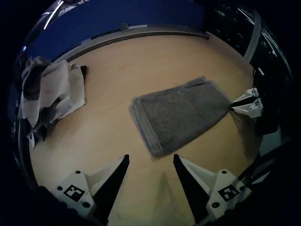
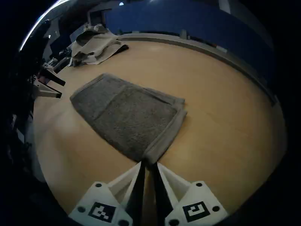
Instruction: Fold towel
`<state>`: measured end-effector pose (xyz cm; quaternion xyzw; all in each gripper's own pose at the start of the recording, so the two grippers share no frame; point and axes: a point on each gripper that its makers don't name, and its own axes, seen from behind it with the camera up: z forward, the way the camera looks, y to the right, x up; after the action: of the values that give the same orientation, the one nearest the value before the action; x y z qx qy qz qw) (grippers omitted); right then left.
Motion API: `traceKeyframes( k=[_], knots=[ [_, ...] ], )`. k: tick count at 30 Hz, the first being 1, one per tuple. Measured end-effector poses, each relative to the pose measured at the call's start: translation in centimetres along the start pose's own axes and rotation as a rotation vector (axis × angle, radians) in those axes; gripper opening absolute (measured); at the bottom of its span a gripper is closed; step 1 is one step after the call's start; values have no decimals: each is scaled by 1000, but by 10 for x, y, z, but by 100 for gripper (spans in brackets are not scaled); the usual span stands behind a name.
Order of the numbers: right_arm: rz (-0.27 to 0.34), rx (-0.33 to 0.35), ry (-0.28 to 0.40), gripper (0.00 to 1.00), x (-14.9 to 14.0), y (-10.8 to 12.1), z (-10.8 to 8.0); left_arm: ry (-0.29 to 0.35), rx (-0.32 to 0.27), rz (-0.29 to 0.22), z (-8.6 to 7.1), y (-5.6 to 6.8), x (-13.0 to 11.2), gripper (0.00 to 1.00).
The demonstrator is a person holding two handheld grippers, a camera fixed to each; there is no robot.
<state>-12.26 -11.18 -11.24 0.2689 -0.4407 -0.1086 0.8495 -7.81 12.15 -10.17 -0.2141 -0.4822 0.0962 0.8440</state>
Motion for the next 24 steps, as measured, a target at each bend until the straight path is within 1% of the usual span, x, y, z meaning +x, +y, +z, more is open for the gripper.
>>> traceKeyframes(
  k=[1, 2, 14, 18, 24],
  knots=[
    [-1, -7, 0, 5, 0, 1, 1, 0, 0, 0, 0, 0, 0, 87],
    [-2, -14, 1, 4, 0, 2, 1, 1, 0, -1, 0, 0, 0, 87],
    [-5, -13, 11, 3, 7, -2, -1, 2, 1, -2, -1, 1, -2, 87],
    [-12, -15, 27, 3, 15, -3, -5, 4, 1, -2, -1, 0, -2, 87],
    [-31, -18, 60, 3, 35, -5, -12, 12, 1, -9, -3, -3, -1, 87]
  ],
)
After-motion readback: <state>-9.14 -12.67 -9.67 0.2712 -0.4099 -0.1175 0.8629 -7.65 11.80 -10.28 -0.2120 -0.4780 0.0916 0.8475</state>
